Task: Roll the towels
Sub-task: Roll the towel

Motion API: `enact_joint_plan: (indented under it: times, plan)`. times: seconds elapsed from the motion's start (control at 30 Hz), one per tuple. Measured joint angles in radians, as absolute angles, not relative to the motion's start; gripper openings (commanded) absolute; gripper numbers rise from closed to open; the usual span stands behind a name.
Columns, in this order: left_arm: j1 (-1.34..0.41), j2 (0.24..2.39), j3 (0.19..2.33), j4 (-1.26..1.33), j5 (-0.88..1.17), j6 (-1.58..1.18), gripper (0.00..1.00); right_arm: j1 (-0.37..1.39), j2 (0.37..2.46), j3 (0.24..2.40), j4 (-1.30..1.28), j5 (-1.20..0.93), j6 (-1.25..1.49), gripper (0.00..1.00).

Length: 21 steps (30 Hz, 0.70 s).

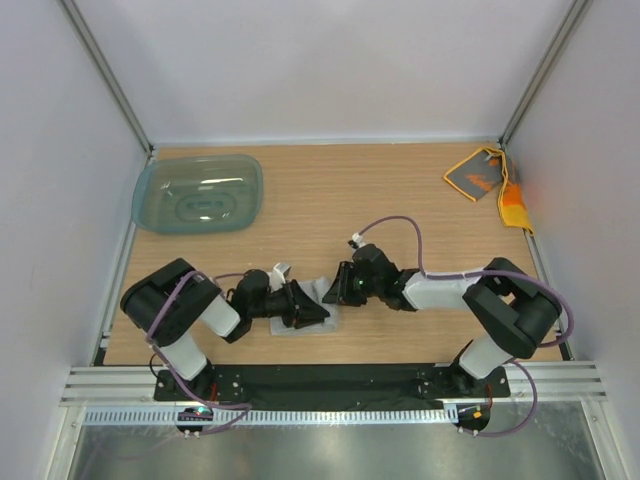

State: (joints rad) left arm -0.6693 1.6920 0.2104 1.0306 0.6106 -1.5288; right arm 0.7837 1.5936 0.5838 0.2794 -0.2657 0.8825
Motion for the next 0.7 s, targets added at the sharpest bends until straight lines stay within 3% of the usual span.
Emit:
enact_joint_plan:
  times: [0.3,0.5,0.7]
  plan:
    - [-0.726,1.574,0.31,0.773,0.596,-1.397,0.29,0.79,1.444,0.666,-0.148,0.012,0.843,0.07]
    - [-0.857,1.45,0.533,0.339,0.421,-1.205,0.31,0.814,1.434,0.74,-0.348,0.133,0.837,0.06]
    - [-0.929,1.464,0.649,0.172,0.306,-1.113,0.32,0.841,1.476,0.799,-0.436,0.181,0.841,0.05]
